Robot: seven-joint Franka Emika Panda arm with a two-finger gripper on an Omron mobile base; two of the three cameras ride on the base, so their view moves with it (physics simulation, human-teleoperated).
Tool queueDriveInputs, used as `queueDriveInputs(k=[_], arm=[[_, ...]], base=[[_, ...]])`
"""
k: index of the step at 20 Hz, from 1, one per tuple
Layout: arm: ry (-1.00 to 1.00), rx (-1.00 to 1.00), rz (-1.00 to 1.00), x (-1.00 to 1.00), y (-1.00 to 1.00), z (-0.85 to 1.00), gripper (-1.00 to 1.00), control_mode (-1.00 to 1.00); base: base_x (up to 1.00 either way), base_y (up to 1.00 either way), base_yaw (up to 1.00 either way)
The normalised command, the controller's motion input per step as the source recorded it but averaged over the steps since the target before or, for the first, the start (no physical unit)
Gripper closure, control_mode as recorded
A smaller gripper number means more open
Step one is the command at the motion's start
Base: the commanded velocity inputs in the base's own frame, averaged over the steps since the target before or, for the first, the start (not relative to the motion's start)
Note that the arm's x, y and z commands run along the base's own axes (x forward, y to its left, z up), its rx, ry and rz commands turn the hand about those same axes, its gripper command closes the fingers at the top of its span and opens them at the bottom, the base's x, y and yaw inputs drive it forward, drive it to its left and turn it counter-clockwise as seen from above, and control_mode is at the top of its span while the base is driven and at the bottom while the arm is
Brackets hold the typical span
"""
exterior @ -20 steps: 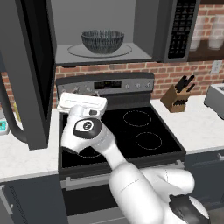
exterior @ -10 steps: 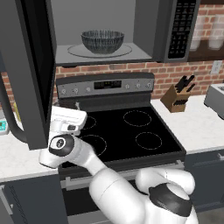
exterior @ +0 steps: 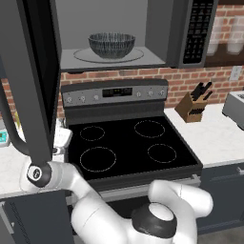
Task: Open the microwave, place the bowl with waffle inside the microwave, then close the microwave door and turn it on.
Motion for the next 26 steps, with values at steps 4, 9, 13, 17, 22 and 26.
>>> queueDriveInputs(k=[4, 9, 13, 17, 22, 26], arm=[[-0.15, 0.0, -0.09, -0.3, 0.49, 0.0, -1.0, -1.0], [-0.11, 0.04, -0.04, -0.3, 0.15, 0.04, -1.0, -1.0], [-0.09, 0.13, 0.0, -0.32, 0.0, 0.18, -1.0, -1.0], [-0.11, 0.18, 0.0, -0.3, 0.0, 0.31, -1.0, -1.0], [-0.1, 0.19, 0.0, -0.32, -0.07, 0.34, -1.0, -1.0], [-0.06, 0.19, 0.0, -0.29, -0.36, 0.27, -1.0, -1.0]], base=[[0.0, 0.0, 0.0], [0.0, 0.0, 0.0], [0.0, 0.0, 0.0], [0.0, 0.0, 0.0], [0.0, 0.0, 0.0], [0.0, 0.0, 0.0]])
